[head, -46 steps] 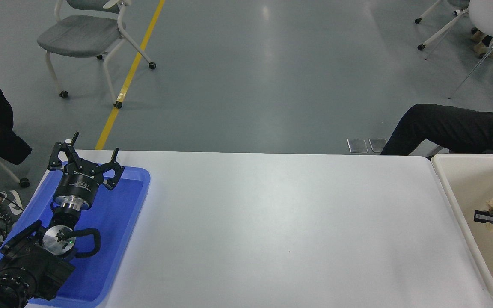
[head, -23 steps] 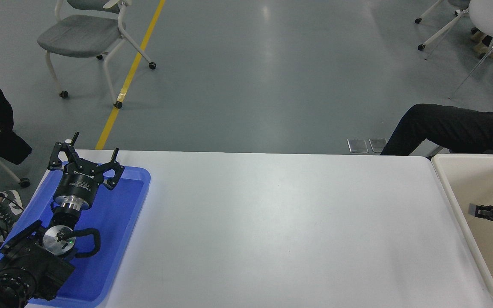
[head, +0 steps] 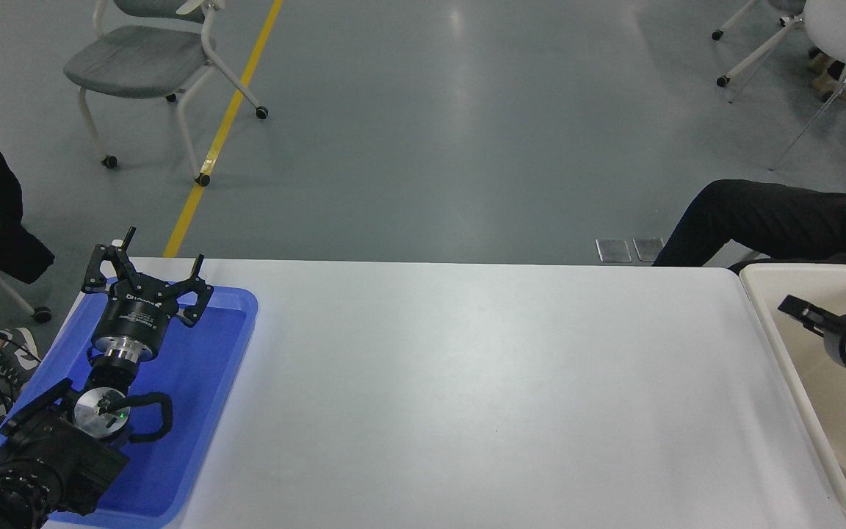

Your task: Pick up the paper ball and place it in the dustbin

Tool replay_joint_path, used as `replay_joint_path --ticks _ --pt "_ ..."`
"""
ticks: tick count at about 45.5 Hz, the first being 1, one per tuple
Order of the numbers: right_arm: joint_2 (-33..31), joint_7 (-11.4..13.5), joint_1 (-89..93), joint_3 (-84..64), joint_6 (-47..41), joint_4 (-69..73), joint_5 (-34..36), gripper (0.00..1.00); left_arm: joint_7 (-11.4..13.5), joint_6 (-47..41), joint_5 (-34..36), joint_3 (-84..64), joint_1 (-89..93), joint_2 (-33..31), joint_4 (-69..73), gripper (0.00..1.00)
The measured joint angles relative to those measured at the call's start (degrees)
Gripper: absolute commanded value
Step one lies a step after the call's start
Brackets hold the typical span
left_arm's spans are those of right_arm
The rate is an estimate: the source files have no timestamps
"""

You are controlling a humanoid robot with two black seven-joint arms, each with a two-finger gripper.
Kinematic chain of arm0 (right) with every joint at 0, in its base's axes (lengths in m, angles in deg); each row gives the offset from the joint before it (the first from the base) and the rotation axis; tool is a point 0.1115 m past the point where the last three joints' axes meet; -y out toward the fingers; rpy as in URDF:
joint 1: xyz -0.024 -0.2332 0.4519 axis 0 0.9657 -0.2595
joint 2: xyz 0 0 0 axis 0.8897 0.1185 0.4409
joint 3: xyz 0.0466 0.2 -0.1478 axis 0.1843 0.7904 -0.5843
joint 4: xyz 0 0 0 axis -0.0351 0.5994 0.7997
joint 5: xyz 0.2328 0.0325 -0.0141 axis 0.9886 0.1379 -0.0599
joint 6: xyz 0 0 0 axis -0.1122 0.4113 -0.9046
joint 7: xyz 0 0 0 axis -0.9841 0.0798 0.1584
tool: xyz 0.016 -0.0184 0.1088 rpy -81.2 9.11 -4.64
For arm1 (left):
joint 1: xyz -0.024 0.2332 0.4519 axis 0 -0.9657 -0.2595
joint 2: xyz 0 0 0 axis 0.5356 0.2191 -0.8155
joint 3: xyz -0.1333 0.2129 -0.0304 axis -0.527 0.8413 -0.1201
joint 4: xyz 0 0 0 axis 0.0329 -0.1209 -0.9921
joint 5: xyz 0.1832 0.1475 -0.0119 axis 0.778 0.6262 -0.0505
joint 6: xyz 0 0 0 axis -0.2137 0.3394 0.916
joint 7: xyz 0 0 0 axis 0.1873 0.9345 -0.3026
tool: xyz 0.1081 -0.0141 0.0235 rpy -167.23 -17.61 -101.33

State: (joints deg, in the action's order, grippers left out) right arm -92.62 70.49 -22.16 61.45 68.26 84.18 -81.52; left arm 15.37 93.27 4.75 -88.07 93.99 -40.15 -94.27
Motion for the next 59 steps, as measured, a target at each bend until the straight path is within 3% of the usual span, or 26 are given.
replay_joint_path --ticks 15,23,39,59 --pt "-2.9 0.0 6.0 35.8 -0.5 22.5 3.4 1.0 0.0 0.0 0.0 0.0 -0.1 0.1 0.1 1.0" --pt "-0.6 0.0 9.7 47.8 -1.4 28.8 11.4 1.0 0.0 0.0 0.0 0.0 -0.1 0.1 0.1 1.0" --pt "5.0 0.0 13.6 55.0 -8.0 32.0 31.2 1.0 0.0 0.0 0.0 0.0 -0.1 0.1 0.1 1.0" --pt "8.5 -0.1 18.8 56.5 -19.1 28.1 36.7 1.0 0.0 0.0 0.0 0.0 -0.1 0.1 0.1 1.0"
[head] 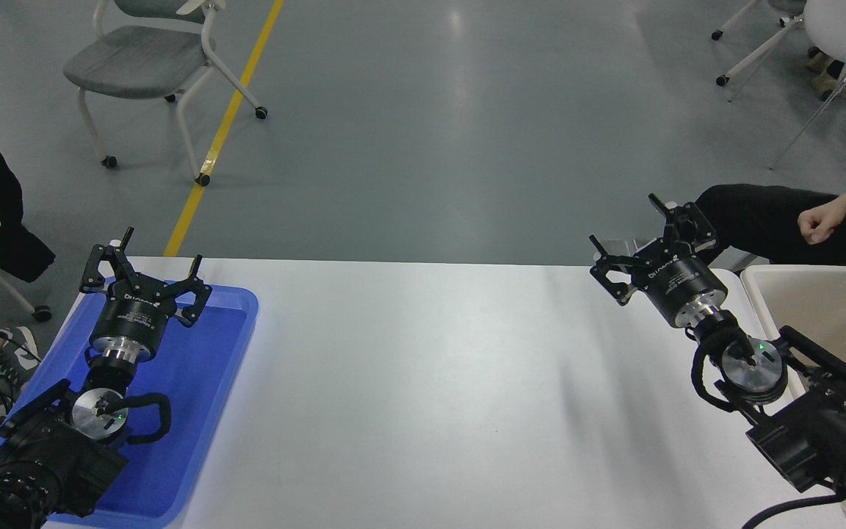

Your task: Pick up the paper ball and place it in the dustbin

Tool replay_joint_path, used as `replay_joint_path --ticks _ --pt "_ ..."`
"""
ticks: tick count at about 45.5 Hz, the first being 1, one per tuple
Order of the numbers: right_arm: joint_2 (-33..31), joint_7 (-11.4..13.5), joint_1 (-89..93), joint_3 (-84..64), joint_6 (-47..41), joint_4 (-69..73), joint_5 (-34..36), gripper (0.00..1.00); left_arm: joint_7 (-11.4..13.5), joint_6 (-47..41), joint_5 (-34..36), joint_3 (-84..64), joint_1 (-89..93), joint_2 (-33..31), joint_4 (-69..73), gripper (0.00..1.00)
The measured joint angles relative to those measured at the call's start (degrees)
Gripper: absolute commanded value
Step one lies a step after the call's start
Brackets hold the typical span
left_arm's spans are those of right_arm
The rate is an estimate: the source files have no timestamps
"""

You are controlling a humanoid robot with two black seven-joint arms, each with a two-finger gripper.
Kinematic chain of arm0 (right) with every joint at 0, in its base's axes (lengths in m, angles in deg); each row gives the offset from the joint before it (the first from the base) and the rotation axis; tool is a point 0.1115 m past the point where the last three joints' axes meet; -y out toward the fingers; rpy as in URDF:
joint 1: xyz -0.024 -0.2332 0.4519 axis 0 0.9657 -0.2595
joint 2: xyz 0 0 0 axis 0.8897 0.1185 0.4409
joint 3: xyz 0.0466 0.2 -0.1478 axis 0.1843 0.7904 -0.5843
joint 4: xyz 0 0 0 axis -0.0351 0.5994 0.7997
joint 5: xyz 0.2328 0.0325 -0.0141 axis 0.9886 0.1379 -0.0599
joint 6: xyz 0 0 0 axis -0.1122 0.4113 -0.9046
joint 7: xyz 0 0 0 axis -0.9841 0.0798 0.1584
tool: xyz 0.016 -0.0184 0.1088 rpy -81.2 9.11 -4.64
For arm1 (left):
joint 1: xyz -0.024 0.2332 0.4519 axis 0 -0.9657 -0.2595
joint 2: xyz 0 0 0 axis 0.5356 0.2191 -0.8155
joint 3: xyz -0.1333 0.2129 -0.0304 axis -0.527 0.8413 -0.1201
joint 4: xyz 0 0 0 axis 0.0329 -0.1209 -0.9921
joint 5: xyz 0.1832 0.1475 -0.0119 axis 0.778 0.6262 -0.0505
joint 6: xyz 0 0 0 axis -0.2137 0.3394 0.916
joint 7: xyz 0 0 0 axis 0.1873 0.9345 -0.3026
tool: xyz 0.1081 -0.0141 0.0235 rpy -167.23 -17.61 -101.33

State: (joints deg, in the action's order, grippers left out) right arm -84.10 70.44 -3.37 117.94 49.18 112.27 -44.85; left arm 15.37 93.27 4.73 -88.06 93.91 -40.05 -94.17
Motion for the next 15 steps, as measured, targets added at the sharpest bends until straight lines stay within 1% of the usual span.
replay_joint_path --ticks 15 --pt "0.7 0.0 3.4 0.1 -4.8 -2.4 0.6 1.0 0.0 0.0 0.0 0.0 0.0 0.0 0.0 1.0"
